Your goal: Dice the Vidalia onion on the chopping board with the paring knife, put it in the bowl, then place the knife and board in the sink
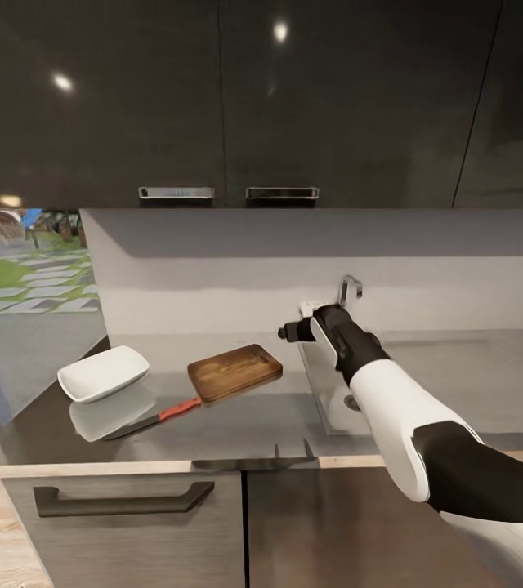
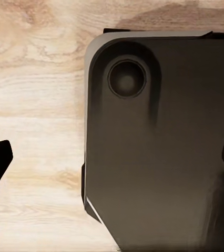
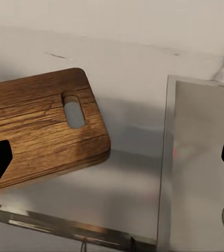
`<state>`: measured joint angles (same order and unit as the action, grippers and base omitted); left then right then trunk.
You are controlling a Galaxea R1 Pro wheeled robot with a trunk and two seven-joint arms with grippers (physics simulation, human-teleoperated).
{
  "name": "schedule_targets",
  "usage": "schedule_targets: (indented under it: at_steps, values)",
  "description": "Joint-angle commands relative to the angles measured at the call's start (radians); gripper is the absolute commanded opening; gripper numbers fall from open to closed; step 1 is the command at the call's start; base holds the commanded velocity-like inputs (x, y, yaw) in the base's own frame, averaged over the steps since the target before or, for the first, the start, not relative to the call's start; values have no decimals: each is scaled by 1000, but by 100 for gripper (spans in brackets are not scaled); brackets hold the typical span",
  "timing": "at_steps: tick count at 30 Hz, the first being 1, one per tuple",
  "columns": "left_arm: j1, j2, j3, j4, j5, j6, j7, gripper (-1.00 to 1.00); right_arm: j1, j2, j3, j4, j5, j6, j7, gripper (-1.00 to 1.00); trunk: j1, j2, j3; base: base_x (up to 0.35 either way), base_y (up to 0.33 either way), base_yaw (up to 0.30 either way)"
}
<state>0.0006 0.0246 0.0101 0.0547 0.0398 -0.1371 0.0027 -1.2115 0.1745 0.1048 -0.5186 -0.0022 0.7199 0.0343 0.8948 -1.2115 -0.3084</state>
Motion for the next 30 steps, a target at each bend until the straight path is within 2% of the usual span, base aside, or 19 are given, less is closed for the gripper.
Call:
schedule_targets:
  at_steps: [1,3,6,30]
  values:
    - [-1,0,1,2,5,-6,0,100,-1,0,1,6,0,-8,1,100,-4,7,1,0,0,0]
    - [-1,0,0,3,13,-6,0,100,0,0,1,29,0,-48,1,100,-12,21,4,0,0,0]
    - [-1,0,-2,3,20,-6,0,100,0,0,1,48,0,-62,1,100,-23,42,8,0,0,0]
    - [-1,0,-2,4,23,-6,-1,100,0,0,1,75,-1,-70,2,100,-115,210,45,0,0,0]
